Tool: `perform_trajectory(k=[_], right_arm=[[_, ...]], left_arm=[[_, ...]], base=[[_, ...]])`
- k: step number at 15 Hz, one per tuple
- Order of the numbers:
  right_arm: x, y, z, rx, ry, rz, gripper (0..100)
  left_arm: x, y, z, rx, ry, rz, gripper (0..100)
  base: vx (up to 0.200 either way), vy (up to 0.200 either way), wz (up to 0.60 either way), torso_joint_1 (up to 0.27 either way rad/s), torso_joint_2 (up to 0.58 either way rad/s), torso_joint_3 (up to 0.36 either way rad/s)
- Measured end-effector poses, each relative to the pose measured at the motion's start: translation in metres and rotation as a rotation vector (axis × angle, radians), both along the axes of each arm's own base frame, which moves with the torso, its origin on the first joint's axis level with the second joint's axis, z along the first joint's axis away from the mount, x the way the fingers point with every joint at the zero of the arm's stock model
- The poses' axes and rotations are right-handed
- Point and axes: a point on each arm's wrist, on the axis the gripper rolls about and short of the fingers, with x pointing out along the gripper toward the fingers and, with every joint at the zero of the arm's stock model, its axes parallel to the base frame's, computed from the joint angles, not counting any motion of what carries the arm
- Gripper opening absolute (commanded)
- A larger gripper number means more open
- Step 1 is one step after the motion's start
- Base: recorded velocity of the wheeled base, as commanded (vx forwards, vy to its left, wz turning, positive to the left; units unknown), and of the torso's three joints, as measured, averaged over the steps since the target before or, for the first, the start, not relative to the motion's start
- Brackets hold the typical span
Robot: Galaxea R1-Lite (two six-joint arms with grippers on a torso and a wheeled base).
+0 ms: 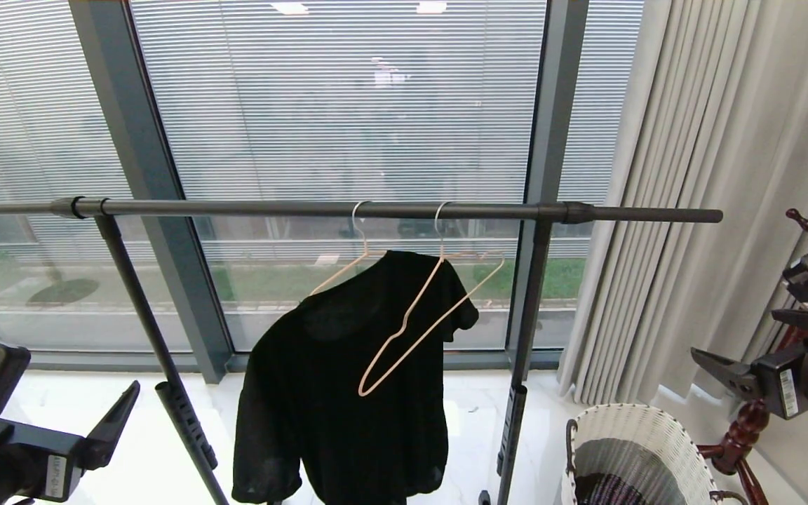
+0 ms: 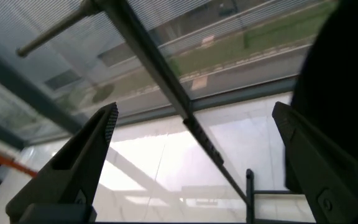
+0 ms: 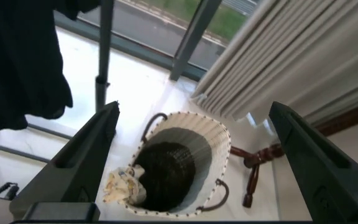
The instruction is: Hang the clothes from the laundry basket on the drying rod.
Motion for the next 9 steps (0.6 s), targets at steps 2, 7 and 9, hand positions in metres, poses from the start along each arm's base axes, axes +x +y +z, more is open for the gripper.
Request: perform_trajectory(k=[2,7,9], right_arm=[[-0.003,-0.007,-0.006,-0.005,0.012,-0.032,100],[-0.009,-0.018,-0.010,-0.004,0.014,-0.087,100],[-0.009,-0.018,-0.009,-0.003,0.011,-0.089,100]], left_arm=[[0.001,0.008,-0.002,0.002,0.007,0.080,100],[-0.006,0.017,-0.010,0.005,0.011,0.148,100],[-0.007,0.018,-0.010,0.005,0.007,0.150,100]], base=[[0.000,0.000,0.00,0.000,0.00,0.000],[0.000,0.000,0.00,-0.198,0.43,0.235],[0.000,0.000,0.00,-0.237,0.53,0.288]])
